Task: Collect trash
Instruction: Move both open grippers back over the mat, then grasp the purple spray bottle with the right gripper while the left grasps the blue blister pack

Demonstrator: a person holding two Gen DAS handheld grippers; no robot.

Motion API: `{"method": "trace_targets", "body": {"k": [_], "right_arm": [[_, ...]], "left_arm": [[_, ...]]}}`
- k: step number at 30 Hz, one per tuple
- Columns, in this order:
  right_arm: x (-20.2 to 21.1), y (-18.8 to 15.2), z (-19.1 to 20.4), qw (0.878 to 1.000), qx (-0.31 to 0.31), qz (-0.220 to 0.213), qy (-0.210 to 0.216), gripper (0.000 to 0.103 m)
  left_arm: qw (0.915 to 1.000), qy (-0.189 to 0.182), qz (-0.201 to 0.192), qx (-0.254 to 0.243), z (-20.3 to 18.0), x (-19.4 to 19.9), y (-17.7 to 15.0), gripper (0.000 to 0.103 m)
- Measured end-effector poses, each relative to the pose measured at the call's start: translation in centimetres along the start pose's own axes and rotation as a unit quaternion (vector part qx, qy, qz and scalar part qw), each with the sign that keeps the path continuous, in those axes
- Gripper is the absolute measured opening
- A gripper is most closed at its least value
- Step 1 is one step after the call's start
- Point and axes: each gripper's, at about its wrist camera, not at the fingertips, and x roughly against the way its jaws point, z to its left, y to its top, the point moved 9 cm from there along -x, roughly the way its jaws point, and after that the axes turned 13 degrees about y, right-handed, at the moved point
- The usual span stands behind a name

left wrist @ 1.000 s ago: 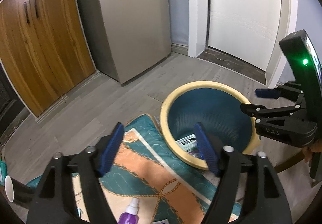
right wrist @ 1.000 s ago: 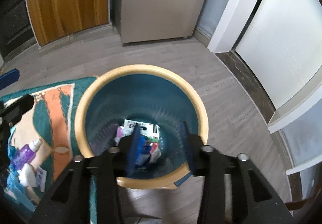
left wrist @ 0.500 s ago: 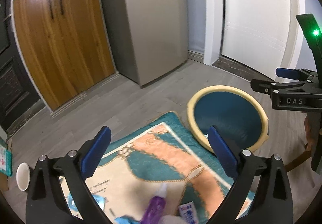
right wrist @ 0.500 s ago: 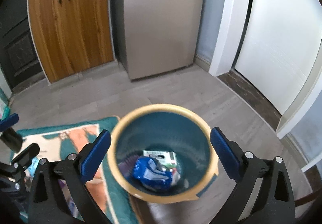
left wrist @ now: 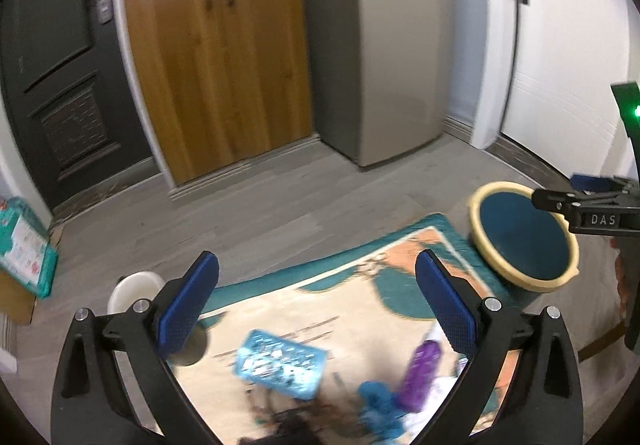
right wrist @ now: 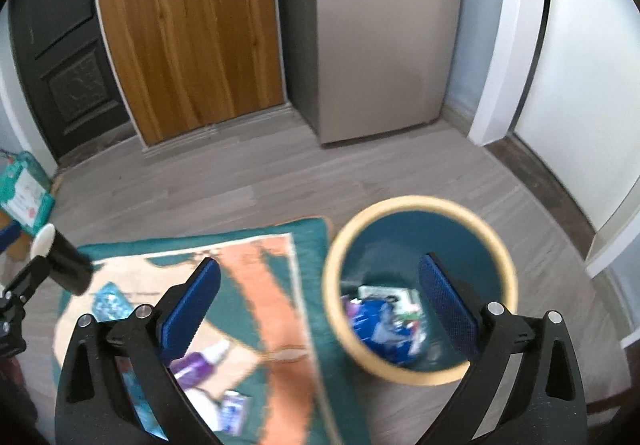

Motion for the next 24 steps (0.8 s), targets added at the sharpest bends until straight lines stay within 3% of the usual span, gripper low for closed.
{"method": "trace_targets", "body": {"k": [7,13,18,24], "right_arm": [[-3.4,-2.9,3.8,0.997,-0.069,0.043,0.015,0.098],[-7.2,-7.5,6.1,0.991,-0.088,0.104,0.018,0.098],[-9.1,-9.8,7.2,0.986,-0.088,0.139,0.025,0.095],[-11.0,-12.6,8.2,0.978,-0.078,0.189,0.038,0.067]], "left_arm": [[0.9992,0.028,0.027,-0.014,4.1,-1.0,-3.1,0.097],[0.9965,0.036,0.067,-0.036,5.3,-3.6,-6.2,0.097],[0.9964,0.036,0.069,-0.034,5.7,-4.2,-6.3,0.097],[0.9960,0.029,0.078,-0.034,5.1,-4.9,-6.6,0.097]]}}
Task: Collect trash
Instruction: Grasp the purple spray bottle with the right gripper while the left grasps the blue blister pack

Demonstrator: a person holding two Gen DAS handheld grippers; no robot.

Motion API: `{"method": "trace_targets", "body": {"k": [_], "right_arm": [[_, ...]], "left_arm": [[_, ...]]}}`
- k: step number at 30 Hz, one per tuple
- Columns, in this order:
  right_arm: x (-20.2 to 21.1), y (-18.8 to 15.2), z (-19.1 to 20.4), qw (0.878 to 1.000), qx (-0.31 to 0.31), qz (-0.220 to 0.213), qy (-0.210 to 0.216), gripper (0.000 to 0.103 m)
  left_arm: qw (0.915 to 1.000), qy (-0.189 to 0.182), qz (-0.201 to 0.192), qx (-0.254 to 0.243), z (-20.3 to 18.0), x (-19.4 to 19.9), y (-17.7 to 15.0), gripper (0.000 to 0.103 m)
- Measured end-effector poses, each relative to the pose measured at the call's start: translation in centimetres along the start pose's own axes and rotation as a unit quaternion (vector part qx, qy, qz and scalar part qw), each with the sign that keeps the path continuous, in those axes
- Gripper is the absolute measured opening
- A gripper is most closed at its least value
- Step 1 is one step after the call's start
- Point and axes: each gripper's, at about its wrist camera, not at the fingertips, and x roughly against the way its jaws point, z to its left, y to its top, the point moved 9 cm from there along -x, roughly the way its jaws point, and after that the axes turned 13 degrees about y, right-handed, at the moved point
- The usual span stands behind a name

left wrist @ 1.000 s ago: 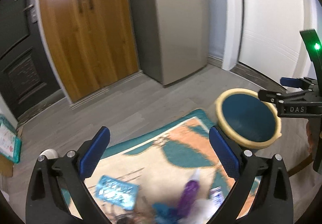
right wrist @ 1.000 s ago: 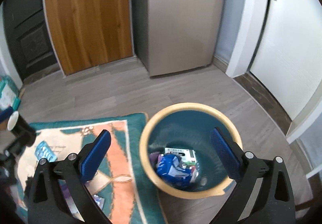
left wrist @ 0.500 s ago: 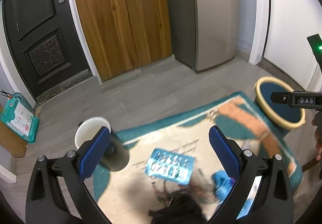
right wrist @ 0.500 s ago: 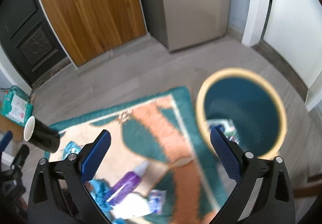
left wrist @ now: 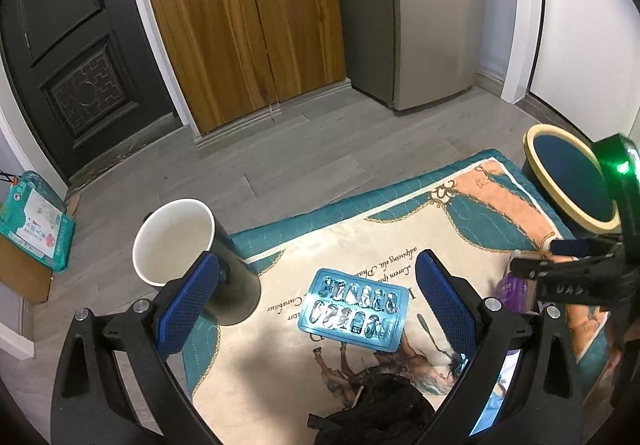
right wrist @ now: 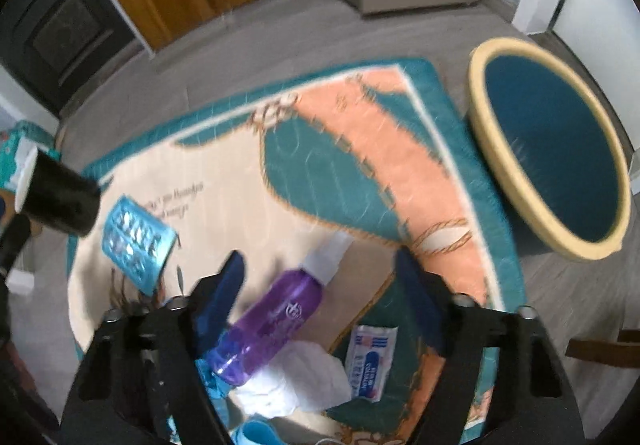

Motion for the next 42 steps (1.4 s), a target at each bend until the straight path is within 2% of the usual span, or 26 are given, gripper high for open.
{"method": "trace_targets", "body": {"k": [6,7,8,10,13,16,20,27,31,37,42], "right_arm": [[-3.2,-2.4,0.3,0.997,-0.020,0.062,0.033,0.066],[-3.2,-2.3,0.4,0.998,-0.010,0.061,0.027,0.061],[-3.3,-2.2,0.7,0.998,0.003,0.062,0.028,0.050],[-3.3,-2.1,0.7,0.997,0.006,0.066,0.038,0.040],[-2.7,-1.7,0.3,0.997,0.001,0.060,0.048,0.039],[-1.4,-0.5,-0.1,0.998,0.009,0.040,0.055,0.039],[1.2,1.9,-0.7,0.998,0.032,-0.004,0.048,0.039],[5.8,5.9,-1.1,0.992,0.101,-0.074,0.031,0.036],[6.9,6.8,-1.5,0.990,0.099,-0.085,0.049,0.035],[7.0,7.1,-1.7,0.989,0.103,-0.089,0.061,0.034],[8.0,7.4,-2.3,0.988,0.100,-0.093,0.071,0.034]], "left_arm": [[0.9999,-0.003,0.010,-0.003,-0.5,-0.6,-0.3,0.097],[0.9999,-0.004,0.012,-0.003,-0.7,-0.7,-0.4,0.097],[0.9999,-0.006,0.014,-0.001,-0.8,-0.8,-0.4,0.097],[0.9997,-0.008,0.021,0.004,-1.0,-1.0,-0.7,0.097],[0.9986,-0.008,0.046,0.023,-1.3,-1.9,-1.6,0.097],[0.9959,0.015,0.076,0.047,-1.6,-3.1,-2.6,0.097],[0.9885,0.045,0.113,0.090,-2.1,-4.5,-3.5,0.097],[0.9748,0.081,0.148,0.146,-2.6,-6.3,-3.9,0.097],[0.9627,0.096,0.191,0.167,-3.1,-8.1,-5.0,0.097],[0.9481,0.115,0.248,0.163,-4.5,-10.1,-7.0,0.097],[0.9400,0.095,0.269,0.187,-4.7,-10.8,-7.8,0.098]]}}
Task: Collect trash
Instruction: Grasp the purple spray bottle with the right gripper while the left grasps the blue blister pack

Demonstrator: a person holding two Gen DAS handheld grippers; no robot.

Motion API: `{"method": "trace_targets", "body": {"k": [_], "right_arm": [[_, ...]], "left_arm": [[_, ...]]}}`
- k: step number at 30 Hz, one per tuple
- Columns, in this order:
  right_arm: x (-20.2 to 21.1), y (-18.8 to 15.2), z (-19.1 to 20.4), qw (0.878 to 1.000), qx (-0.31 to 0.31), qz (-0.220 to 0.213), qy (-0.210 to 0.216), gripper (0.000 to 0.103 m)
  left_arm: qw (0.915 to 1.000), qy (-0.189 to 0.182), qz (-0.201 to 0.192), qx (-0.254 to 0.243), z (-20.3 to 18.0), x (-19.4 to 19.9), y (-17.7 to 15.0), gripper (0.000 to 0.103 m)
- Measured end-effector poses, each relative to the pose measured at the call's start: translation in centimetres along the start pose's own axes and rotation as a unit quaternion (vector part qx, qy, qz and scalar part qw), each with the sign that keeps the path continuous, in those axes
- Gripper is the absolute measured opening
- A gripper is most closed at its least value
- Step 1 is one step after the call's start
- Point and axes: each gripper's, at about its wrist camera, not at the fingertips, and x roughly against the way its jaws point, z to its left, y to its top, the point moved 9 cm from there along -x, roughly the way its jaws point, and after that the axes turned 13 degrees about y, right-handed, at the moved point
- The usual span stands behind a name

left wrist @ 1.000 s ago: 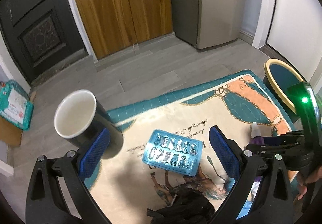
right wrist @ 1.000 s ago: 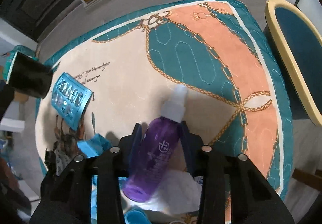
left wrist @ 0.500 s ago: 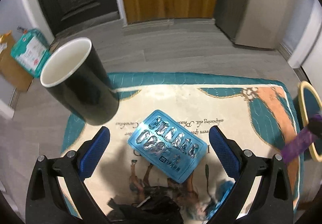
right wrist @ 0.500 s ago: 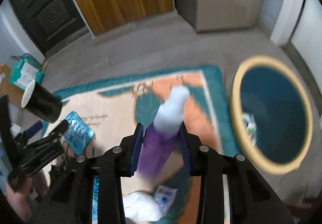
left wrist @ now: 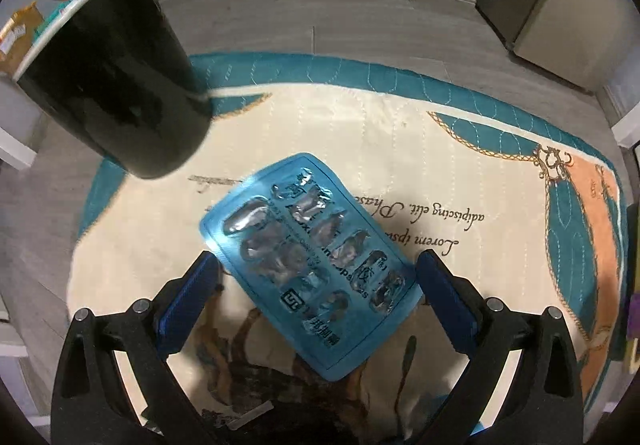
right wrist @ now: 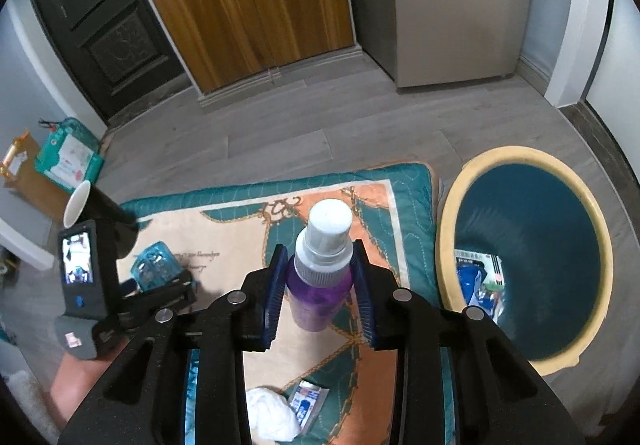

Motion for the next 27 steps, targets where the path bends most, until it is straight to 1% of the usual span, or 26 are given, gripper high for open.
{"method": "trace_targets", "body": {"k": [1,3,6,7,9,11,13,16,17,18,19,23,24,26,27], "right_arm": [[0.1,0.1,0.0,1.000,0.000,-0.002,0.002,0.034],[0.3,0.2,0.3,1.000,-0.001,-0.006,0.004,0.034],[0.5,0.4,0.7,1.000,0.002,-0.009,0.007,0.034],[0.5,0.4,0.9,1.000,0.005,-0.010,0.006,0.034],[0.6,0.5,1.0,1.000,0.012,-0.012,0.003,0.034],[0.7,0.6,1.1,1.000,0.017,-0.014,0.000,0.034],[0.8,0.7,1.1,1.000,0.017,-0.016,-0.002,0.034],[1.0,0.7,1.1,1.000,0.015,-0.020,-0.003,0.034],[1.0,0.8,1.1,1.000,0.015,-0.020,-0.004,0.034],[1.0,0.8,1.1,1.000,0.016,-0.020,-0.003,0.034],[1.0,0.7,1.2,1.000,0.017,-0.020,-0.004,0.034],[0.9,0.8,1.2,1.000,0.018,-0.020,-0.006,0.034],[0.9,0.8,1.2,1.000,0.017,-0.020,-0.006,0.034],[1.0,0.8,1.3,1.000,0.017,-0.020,-0.005,0.034],[0.9,0.8,1.3,1.000,0.018,-0.020,-0.005,0.034]], "left_arm": [[0.9999,-0.009,0.006,0.004,0.0,-0.2,0.0,0.098],[0.9998,-0.015,0.011,0.005,0.0,-0.2,-0.1,0.098],[0.9996,-0.023,0.015,-0.011,-0.2,-0.2,0.1,0.098],[0.9995,-0.025,0.013,-0.016,-0.2,-0.2,0.1,0.096],[0.9994,-0.026,0.009,-0.020,-0.2,0.0,0.4,0.089],[0.9992,-0.032,0.004,-0.026,-0.3,0.3,0.6,0.074],[0.9988,-0.039,0.001,-0.030,-0.6,0.6,0.7,0.065],[0.9986,-0.049,0.001,-0.022,-0.4,0.8,1.1,0.058],[0.9984,-0.054,-0.001,-0.017,-0.2,1.0,1.2,0.053],[0.9982,-0.058,-0.006,-0.014,-0.1,1.3,1.5,0.050],[0.9980,-0.062,-0.010,-0.013,0.2,1.5,1.7,0.043],[0.9967,-0.081,-0.002,-0.004,0.7,1.6,1.8,0.039],[0.9966,-0.082,-0.005,-0.006,0.6,1.7,1.9,0.038],[0.9964,-0.082,-0.020,-0.011,0.6,2.3,2.2,0.030],[0.9960,-0.082,-0.029,-0.016,0.6,2.8,2.4,0.028]]}}
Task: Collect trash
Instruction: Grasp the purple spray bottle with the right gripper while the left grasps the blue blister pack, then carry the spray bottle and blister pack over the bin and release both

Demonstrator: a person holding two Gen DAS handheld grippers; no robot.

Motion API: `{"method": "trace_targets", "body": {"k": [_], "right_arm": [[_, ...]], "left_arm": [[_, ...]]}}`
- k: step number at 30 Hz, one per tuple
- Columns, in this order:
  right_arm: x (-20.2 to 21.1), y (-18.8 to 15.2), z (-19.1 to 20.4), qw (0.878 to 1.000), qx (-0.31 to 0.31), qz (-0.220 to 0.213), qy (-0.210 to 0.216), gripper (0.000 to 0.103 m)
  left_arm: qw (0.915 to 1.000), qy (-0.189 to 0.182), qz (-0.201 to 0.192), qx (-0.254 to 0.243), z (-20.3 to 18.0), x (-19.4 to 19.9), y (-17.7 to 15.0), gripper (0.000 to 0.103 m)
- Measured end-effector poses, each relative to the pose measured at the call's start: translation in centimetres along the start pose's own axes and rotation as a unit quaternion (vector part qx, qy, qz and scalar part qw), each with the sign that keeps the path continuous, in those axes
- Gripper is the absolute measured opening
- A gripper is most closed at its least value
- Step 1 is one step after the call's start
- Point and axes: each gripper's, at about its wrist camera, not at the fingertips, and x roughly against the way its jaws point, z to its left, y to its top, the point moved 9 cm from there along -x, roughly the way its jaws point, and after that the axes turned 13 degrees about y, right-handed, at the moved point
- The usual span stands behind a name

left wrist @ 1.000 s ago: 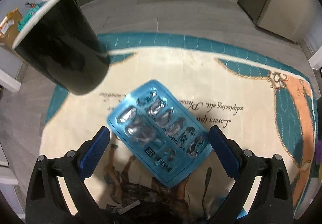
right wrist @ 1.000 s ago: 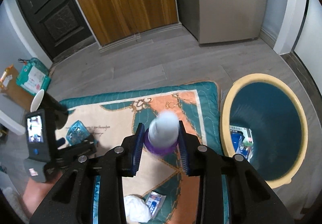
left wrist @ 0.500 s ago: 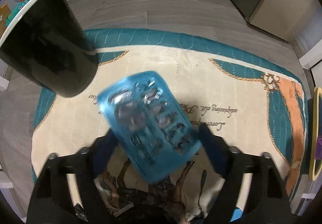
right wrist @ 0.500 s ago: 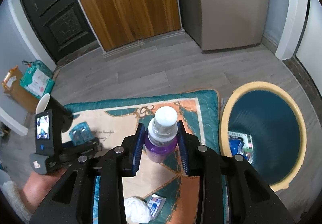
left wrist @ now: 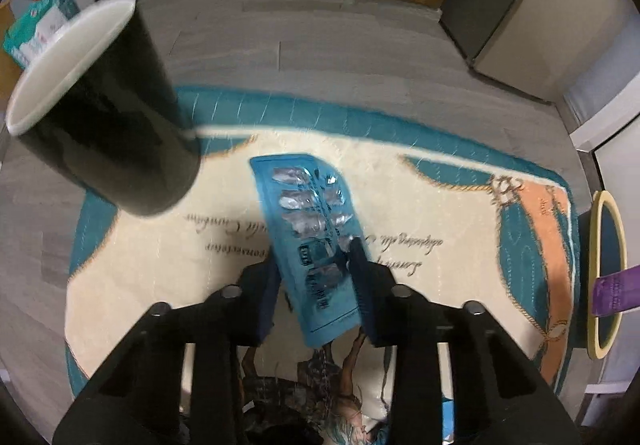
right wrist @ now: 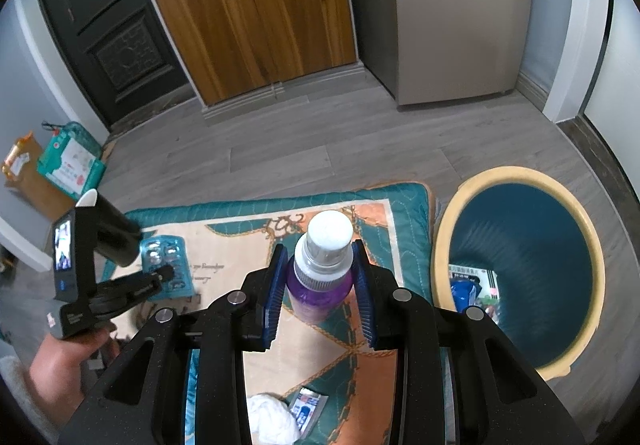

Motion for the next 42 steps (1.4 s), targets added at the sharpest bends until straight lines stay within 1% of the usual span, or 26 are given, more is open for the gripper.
{"method": "trace_targets", "body": {"k": [5,6,9,14,17,19,23,25,29,32,36,39,42], "right_arm": [[0.4,0.5,-0.1,1.000,0.000,-0.009,0.002,0.034],[0.6,0.6,-0.2,1.000,-0.001,-0.012,0.003,0.034],[1.2,1.1,-0.3,1.000,-0.005,-0.020,0.004,0.034],[2.1,1.6,-0.7,0.999,-0.012,-0.032,0.006,0.034],[2.7,1.9,-1.1,0.999,-0.016,-0.040,0.005,0.034],[3.2,2.3,-1.5,0.999,-0.020,-0.047,0.004,0.034],[4.5,2.6,-3.0,0.998,-0.029,-0.060,-0.001,0.034],[5.4,2.7,-4.0,0.997,-0.048,-0.066,0.006,0.034],[7.6,3.5,-6.2,0.993,-0.077,-0.084,0.010,0.034],[10.2,4.4,-8.6,0.992,-0.079,-0.102,-0.009,0.034],[12.7,4.3,-12.5,0.988,-0.093,-0.117,-0.036,0.034],[13.6,3.5,-15.8,0.984,-0.116,-0.118,-0.058,0.034],[13.5,2.4,-18.5,0.982,-0.132,-0.108,-0.083,0.034]], "left_arm": [[0.9986,-0.020,-0.035,-0.034,-1.8,2.0,0.9,0.012],[0.9982,-0.023,-0.038,-0.039,-2.0,2.3,0.9,0.011],[0.9961,-0.023,-0.058,-0.063,-3.1,3.3,1.5,0.011],[0.9896,-0.031,-0.102,-0.097,-5.1,6.0,2.4,0.011],[0.9820,-0.029,-0.140,-0.123,-6.8,8.7,2.5,0.011],[0.9779,-0.032,-0.155,-0.136,-7.7,9.8,2.6,0.011],[0.9688,-0.055,-0.181,-0.160,-10.6,12.0,2.4,0.011],[0.9621,-0.074,-0.197,-0.173,-12.2,13.5,2.3,0.011],[0.9494,-0.094,-0.223,-0.200,-15.1,15.4,1.7,0.011],[0.9366,-0.111,-0.243,-0.227,-18.2,17.1,0.8,0.011],[0.9208,-0.130,-0.260,-0.260,-21.5,18.8,-0.7,0.011],[0.9062,-0.143,-0.275,-0.288,-24.0,19.8,-2.1,0.011],[0.8948,-0.157,-0.281,-0.310,-26.1,20.4,-3.5,0.011]]}}
